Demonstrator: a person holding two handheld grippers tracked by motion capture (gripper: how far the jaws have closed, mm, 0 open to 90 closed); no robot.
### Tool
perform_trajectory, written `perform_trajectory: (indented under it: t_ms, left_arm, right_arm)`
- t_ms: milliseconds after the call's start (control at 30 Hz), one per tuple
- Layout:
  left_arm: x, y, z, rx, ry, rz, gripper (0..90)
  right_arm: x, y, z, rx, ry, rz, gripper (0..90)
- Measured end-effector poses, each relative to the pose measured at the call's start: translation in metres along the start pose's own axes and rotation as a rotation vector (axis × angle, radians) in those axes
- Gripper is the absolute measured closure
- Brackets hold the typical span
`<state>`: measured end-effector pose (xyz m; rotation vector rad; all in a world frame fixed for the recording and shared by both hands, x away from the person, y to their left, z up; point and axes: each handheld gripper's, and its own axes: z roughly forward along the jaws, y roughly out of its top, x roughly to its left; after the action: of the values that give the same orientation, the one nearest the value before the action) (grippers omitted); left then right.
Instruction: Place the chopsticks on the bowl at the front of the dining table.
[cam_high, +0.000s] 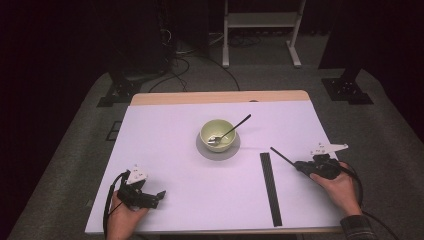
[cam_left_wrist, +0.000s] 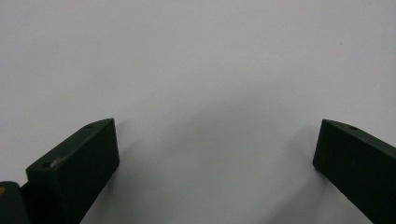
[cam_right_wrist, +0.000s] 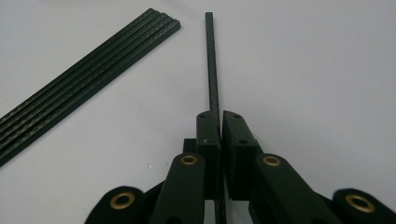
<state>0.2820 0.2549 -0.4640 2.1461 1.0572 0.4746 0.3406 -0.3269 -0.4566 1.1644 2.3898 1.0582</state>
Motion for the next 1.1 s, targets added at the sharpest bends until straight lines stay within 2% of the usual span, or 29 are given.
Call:
perform_trajectory:
  t_ms: [233,500,1100]
  left_arm:
    - [0.000,0.000,0.000,0.000,0.000,-0.001,0.0]
    - [0.000,0.000,0.000,0.000,0.000,0.000,0.0]
    - [0.000,0.000,0.000,0.003,0.000,0.002,0.0]
  right_arm:
    - [-0.001,0.000,-0.001,0.007,0.012,0.028,85.6]
    - [-0.002,0.000,-0.003,0.006,0.011,0.025,85.6]
    - [-0.002,0.008,-0.018,-0.045,0.031,0.042,85.6]
